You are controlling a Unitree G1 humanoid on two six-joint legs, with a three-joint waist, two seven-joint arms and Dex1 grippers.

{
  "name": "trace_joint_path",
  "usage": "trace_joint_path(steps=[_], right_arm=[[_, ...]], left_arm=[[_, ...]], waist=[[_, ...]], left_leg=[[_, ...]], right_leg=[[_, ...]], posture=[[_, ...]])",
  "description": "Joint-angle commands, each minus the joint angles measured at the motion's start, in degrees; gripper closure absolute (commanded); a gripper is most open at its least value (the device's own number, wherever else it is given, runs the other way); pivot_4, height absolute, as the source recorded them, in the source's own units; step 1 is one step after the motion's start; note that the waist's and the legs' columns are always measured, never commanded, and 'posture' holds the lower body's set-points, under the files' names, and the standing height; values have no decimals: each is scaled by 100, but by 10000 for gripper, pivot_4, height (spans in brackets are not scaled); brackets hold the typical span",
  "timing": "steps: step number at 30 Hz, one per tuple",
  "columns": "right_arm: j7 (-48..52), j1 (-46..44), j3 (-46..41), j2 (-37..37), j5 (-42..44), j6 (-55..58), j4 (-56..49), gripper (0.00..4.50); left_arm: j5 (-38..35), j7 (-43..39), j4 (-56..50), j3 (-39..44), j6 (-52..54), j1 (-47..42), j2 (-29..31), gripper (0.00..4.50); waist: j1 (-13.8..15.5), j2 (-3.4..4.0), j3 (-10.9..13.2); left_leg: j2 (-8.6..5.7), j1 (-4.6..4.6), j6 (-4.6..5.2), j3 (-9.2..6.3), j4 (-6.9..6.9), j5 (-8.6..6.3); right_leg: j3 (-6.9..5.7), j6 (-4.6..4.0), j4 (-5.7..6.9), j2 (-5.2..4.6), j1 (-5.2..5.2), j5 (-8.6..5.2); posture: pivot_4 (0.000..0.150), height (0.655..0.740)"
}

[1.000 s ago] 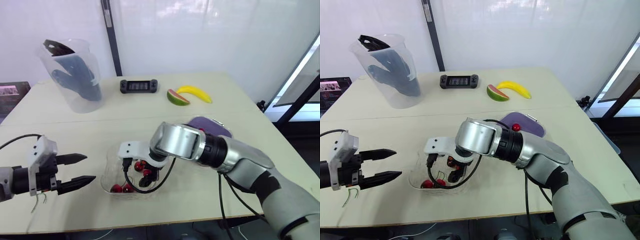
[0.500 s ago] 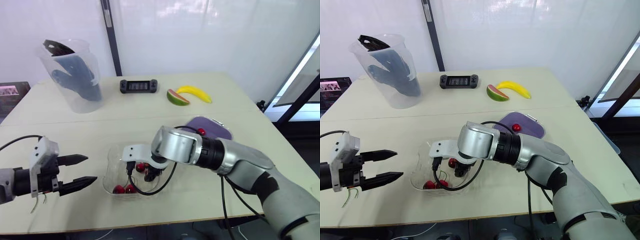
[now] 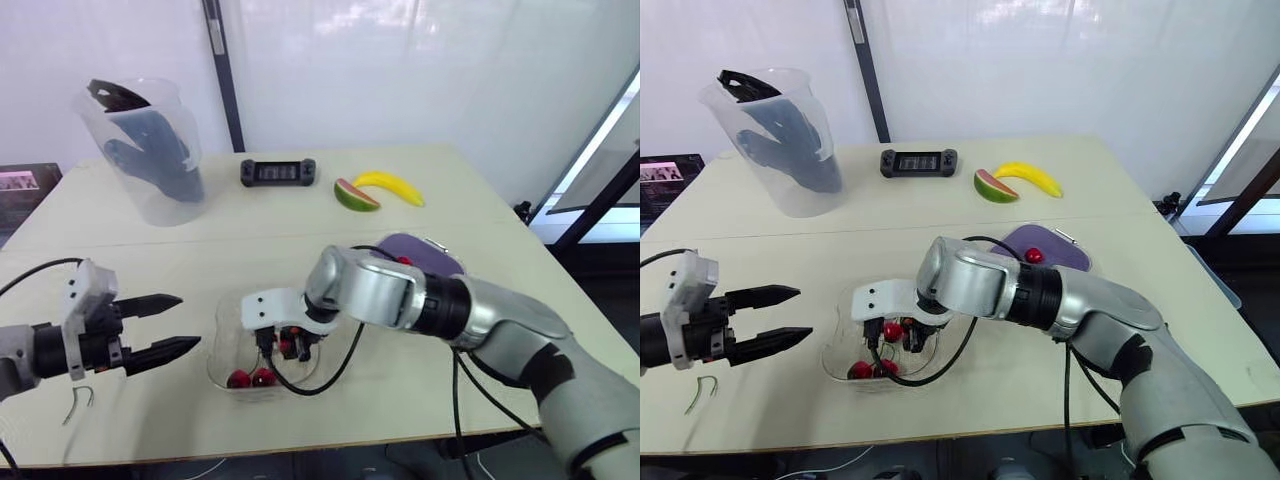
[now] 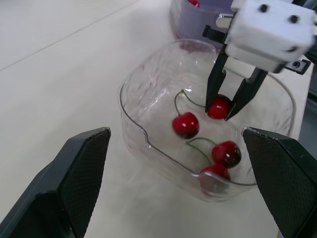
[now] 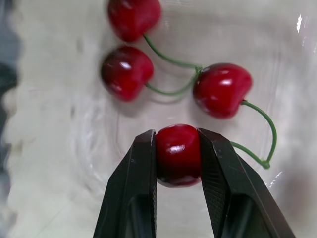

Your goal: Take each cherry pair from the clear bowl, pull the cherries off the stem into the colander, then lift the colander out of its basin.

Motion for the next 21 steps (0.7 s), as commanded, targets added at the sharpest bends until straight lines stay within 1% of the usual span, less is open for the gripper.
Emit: trace_joint_path(steps=[1,3,5,6,7,8,11,13,15,18,21], right_arm=[[267,246,-737,-367,-256,-1220,-470,36262],[314,402,-1007,-551,-454,-1773,-546,36262],[248,548,-1368,-599,-606,-2276,-522,36262],[170,646,-1556,-584,-724,-2731,-486,36262],[-203,770,-1728,-601,-1142,-3701,-479,36262],[-446,875,-1873,-555,-1390,-4252,-447,36262],[-753,969,-2158,-425,-1846,-4911,-87,36262],[-1379,1070,-2428,-203,-2232,-5451,227,36262],[-1741,1105,-2456,-137,-2755,-6046,458,36262],[-1867,1204,-2372,-201,-3356,-6635,701,36262],[-2396,1455,-2226,-384,-4476,-7122,636,36262]], left_arm=[[-374,124,115,102,155,-292,-96,0],[-292,155,225,69,22,-439,-144,0],[-438,310,393,84,45,-736,-265,0],[-536,370,453,84,86,-887,-314,0],[-649,437,507,73,142,-1056,-371,0],[-716,477,544,53,176,-1179,-412,0],[-748,534,744,-107,194,-1556,-471,0],[-759,619,975,-291,200,-1993,-530,0],[-788,699,1155,-394,221,-2346,-602,0],[-978,838,1385,-459,372,-2846,-715,0],[-1121,997,1526,-566,537,-3270,-818,0]], waist=[[8,-1,0],[0,-1,-1],[-2,-1,-1],[-2,-2,-1],[2,-3,-2],[0,-3,-2],[-9,-4,-2],[-5,-7,-4],[10,-7,-4],[3,-7,-4],[16,-7,-4]], left_leg=[[0,0,0,-1,2,0],[-1,0,0,0,7,0],[0,1,0,0,6,0],[2,1,0,-1,7,0],[2,2,0,-1,7,0],[2,2,0,-2,7,0],[1,2,0,3,12,0],[0,3,-2,2,17,1],[0,4,-4,-3,28,3],[-2,4,-7,-4,48,4],[-3,4,-6,-5,58,3]], right_leg=[[-2,0,0,-1,3,0],[-3,0,0,0,7,0],[-3,0,0,3,7,0],[-3,0,3,5,6,0],[-3,0,4,5,6,0],[-4,0,5,6,7,0],[-5,0,7,7,7,0],[-5,0,10,9,11,0],[-10,0,12,13,18,0],[-12,0,11,12,29,0],[-14,1,11,12,36,0]], posture=[[1500,7400],[1500,7400],[1500,7400],[1500,7400],[1500,7400],[1500,7400],[1500,7400],[1500,7400],[1500,7400],[1500,7400],[1500,7400]])
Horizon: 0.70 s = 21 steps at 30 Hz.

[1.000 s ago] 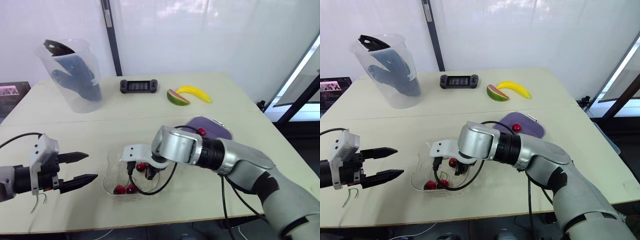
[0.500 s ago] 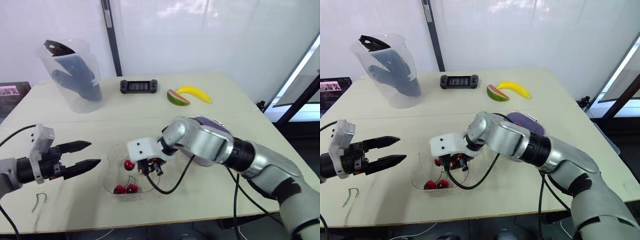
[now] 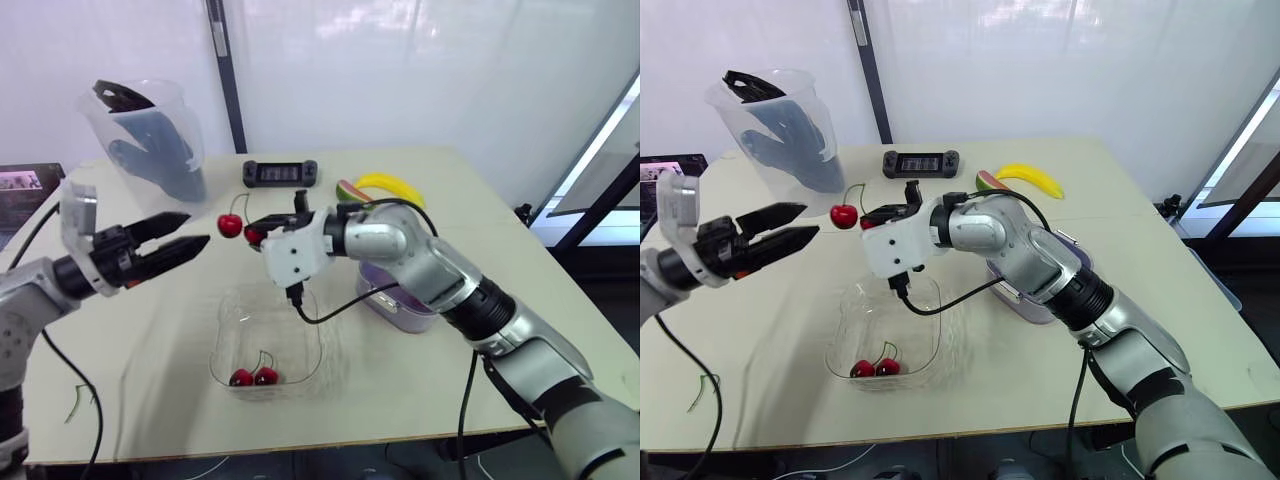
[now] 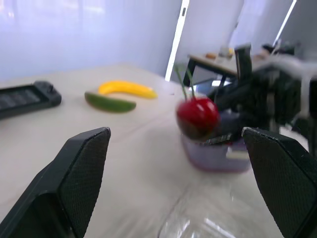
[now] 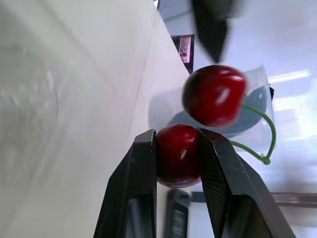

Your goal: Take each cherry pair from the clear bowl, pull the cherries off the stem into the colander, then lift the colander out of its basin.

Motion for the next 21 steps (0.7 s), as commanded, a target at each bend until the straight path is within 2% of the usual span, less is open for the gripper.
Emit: trace_joint_path(steps=[1,8,14,21], right_arm=[[-639,207,69,-151,-1298,-572,-201,36262],[-805,455,-167,142,-2036,-513,-452,36262],[-742,520,-222,254,-2266,-776,-581,36262],[-746,495,-266,192,-2509,-1131,-569,36262]], left_arm=[[-213,169,33,-77,150,-413,-61,0],[-160,504,147,-584,473,-990,-290,0],[239,675,241,-1189,695,-1290,-299,0],[257,682,262,-1359,988,-1500,-302,0]], waist=[[1,0,0],[-20,-1,0],[-9,-1,0],[-12,-1,0]], left_leg=[[0,0,0,-2,2,0],[0,0,-22,-3,2,12],[-2,0,-25,-6,7,14],[-2,0,-27,-7,8,15]], right_leg=[[-2,0,0,1,1,0],[0,0,5,21,-1,0],[0,0,6,18,5,0],[-1,0,6,18,5,0]], posture=[[1500,7400],[1500,7400],[1500,7400],[1500,7400]])
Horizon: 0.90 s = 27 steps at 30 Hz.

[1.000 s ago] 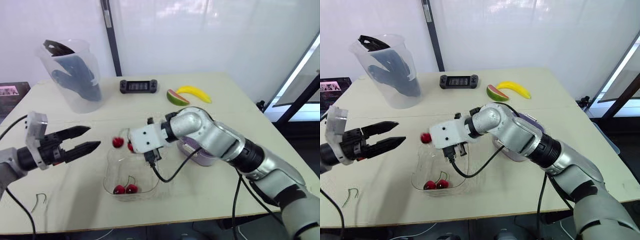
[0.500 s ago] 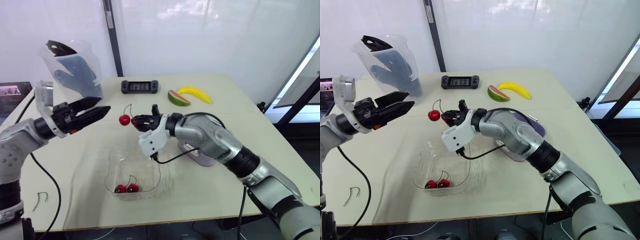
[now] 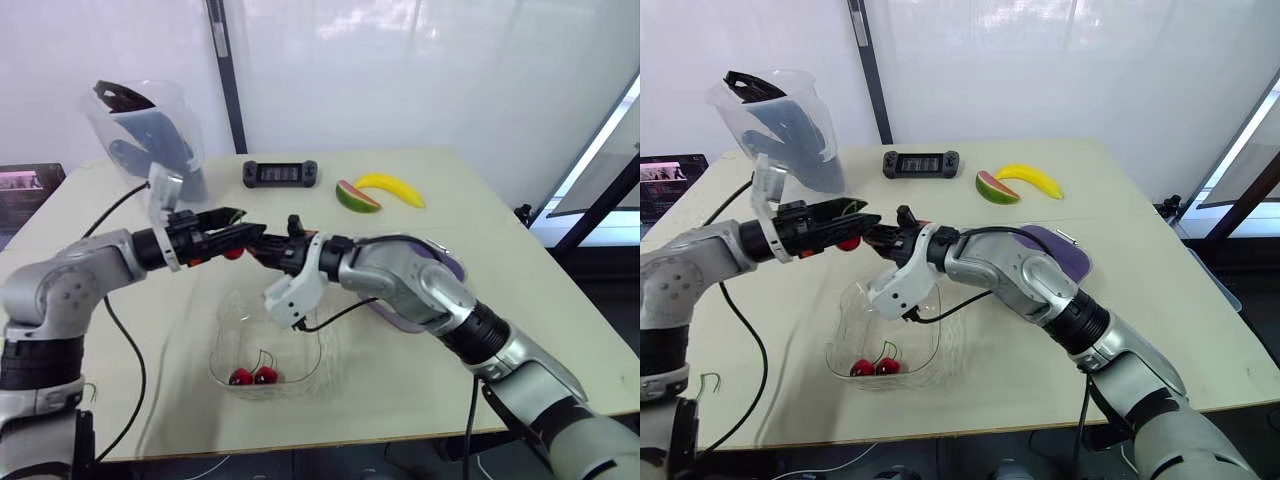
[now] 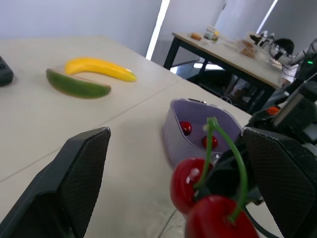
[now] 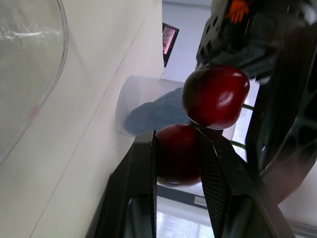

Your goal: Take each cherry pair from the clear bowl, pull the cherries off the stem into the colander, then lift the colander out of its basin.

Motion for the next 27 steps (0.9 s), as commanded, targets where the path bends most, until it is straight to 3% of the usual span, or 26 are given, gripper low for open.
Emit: trace_joint_path(steps=[1,6,15,27], right_arm=[[-116,-96,-206,-117,-268,-313,-166,36262],[-570,-179,-149,-606,-979,-1084,3,36262],[-966,-121,-250,-824,-1783,-1151,228,36262],[-998,-110,-231,-867,-2008,-1410,245,36262]], left_arm=[[11,-26,-115,39,171,-175,142,0],[53,-73,-91,1,364,-280,235,0],[-25,-121,-316,-22,612,-325,216,0],[192,190,-90,-177,702,-642,-148,0]], waist=[[-1,0,0],[9,0,0],[4,0,0],[1,0,0]], left_leg=[[0,0,0,0,0,0],[-1,0,0,0,1,0],[-1,0,-1,1,0,0],[-2,0,-4,0,3,2]], right_leg=[[0,0,0,0,-1,0],[0,0,0,0,1,0],[1,0,0,2,-1,0],[1,0,0,1,3,0]], posture=[[1500,7400],[1500,7400],[1500,7400],[1500,7400]])
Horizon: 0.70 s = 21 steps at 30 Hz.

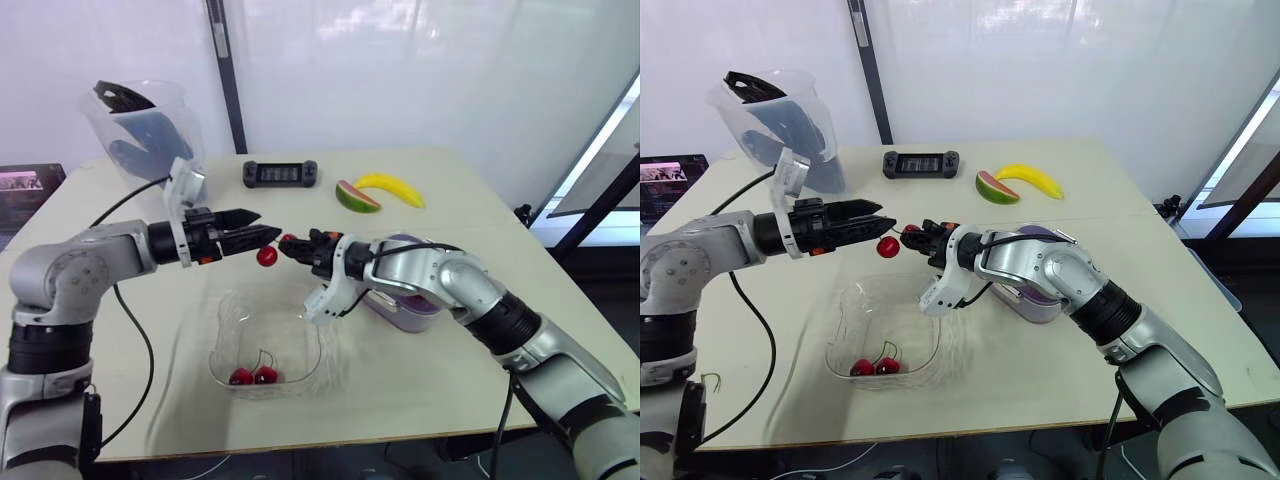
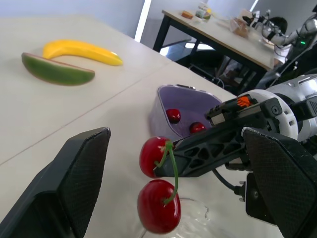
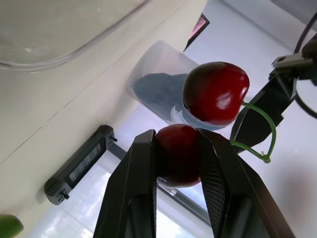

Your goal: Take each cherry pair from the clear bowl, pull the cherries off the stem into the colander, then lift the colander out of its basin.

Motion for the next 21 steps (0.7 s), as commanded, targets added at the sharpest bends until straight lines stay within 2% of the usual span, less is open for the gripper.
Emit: trace_joint_path(steps=[1,3,7,21], right_arm=[[-40,-58,-213,-7,-26,-41,-154,36498],[-7,-43,-228,2,-6,-27,-165,36605],[112,25,-230,11,103,-66,-287,36605],[210,50,-265,73,176,-147,-370,36605]], left_arm=[[53,144,-39,42,28,-188,-55,2577],[80,244,-75,29,26,-176,-129,7801],[126,382,-252,-25,33,-113,-250,27954],[83,269,-408,-19,168,-32,-211,27954]], waist=[[0,0,0],[6,0,0],[4,0,0],[2,-1,0]], left_leg=[[0,0,0,0,0,0],[0,0,0,0,0,0],[0,0,0,0,2,0],[0,0,-1,0,2,0]], right_leg=[[0,0,0,0,0,0],[0,0,0,0,0,0],[0,0,0,-2,1,0],[0,0,1,-1,1,0]], posture=[[1500,7400],[1500,7400],[1500,7400],[1500,7400]])
